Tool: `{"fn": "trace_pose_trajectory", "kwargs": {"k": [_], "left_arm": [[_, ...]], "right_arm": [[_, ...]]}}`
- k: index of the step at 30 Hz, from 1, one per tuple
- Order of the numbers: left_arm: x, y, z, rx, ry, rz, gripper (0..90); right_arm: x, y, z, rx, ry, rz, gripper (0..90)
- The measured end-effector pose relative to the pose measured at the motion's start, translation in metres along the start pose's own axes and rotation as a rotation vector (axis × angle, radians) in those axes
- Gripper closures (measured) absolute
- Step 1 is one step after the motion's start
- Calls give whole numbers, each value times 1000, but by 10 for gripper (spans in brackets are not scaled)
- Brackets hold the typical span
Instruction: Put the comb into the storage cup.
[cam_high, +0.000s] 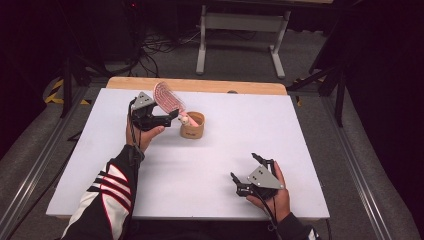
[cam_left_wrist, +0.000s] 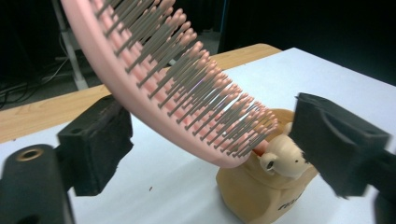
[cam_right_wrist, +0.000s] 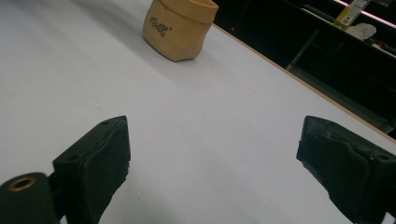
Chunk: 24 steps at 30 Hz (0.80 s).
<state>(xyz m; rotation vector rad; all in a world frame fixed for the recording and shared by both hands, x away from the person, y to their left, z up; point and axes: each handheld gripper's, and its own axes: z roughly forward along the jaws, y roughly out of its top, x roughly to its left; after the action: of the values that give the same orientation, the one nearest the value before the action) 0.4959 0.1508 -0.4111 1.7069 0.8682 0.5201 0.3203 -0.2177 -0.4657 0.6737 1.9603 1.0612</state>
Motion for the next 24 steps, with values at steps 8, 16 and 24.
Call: {"fn": "trace_pose_trajectory", "kwargs": {"k": [8,16,24], "left_arm": [[3,-2,-3,-17,-26,-23,51],[0,-3,-8,-19,-37,2,46],[-2,-9,-17,-31,-23,52,62]], "right_arm": [[0,0,0,-2,-2,0,100],[1,1,-1,-12,-9,-6,101],[0,1,-2,-21,-17,-5,102]]}}
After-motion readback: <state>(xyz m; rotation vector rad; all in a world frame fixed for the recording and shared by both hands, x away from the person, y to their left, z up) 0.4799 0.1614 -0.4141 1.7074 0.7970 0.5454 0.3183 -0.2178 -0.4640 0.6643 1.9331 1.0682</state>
